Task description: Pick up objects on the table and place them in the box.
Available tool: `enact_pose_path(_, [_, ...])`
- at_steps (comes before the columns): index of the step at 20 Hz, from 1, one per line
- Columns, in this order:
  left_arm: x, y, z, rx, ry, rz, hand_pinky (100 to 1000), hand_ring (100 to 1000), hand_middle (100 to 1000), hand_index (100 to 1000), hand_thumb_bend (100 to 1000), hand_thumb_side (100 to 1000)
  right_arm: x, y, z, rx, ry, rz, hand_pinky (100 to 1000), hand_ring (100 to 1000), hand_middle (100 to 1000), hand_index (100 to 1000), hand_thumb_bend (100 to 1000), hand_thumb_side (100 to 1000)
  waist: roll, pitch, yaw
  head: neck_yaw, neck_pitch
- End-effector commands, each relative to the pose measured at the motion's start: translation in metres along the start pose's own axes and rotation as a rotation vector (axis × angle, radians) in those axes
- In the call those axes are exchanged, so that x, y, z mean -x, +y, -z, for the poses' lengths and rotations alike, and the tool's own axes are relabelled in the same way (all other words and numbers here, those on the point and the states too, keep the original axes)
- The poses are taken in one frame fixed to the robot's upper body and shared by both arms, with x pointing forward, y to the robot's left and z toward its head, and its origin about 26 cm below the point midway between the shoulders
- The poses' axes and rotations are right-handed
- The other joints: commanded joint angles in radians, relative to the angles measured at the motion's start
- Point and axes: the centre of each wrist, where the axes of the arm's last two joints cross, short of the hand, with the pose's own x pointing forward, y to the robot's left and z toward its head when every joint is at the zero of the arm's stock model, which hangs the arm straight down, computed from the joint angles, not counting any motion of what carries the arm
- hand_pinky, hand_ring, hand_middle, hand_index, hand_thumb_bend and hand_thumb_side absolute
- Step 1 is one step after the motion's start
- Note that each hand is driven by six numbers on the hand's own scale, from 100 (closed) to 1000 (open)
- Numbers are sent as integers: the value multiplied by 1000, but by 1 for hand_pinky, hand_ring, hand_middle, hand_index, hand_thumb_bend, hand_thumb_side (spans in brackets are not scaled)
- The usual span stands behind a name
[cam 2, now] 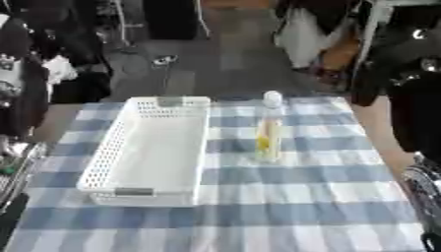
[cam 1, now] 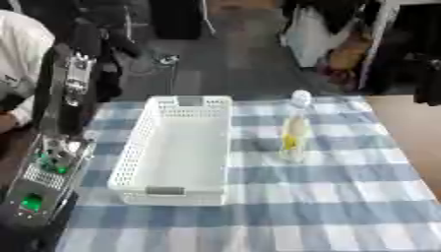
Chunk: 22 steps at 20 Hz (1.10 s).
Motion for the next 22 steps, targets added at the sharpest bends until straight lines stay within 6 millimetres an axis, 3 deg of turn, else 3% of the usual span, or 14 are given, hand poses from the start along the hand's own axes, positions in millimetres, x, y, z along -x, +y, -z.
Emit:
enact_pose_path(1, [-3, 6, 5, 2, -21, 20, 492, 460, 808, 777, 258, 967, -4, -3, 5, -21, -18, -15, 304, 329, 463, 652, 100, 923, -3, -5, 0, -4, -5])
enact_pose_path(17, [-3, 6, 5, -3, -19, 24, 494, 460, 808, 775, 261, 968, -4, -4, 5, -19, -13, -20, 305, 329, 464, 658, 100, 920, -3, -6, 1, -3, -4])
enact_pose_path(22, [-3, 7, 6, -6, -22, 27, 496, 462, 807, 774, 262, 969, -4, -2, 4, -42, 8, -29, 318, 337, 474, 703, 100, 960, -1, -8, 13, -1, -7])
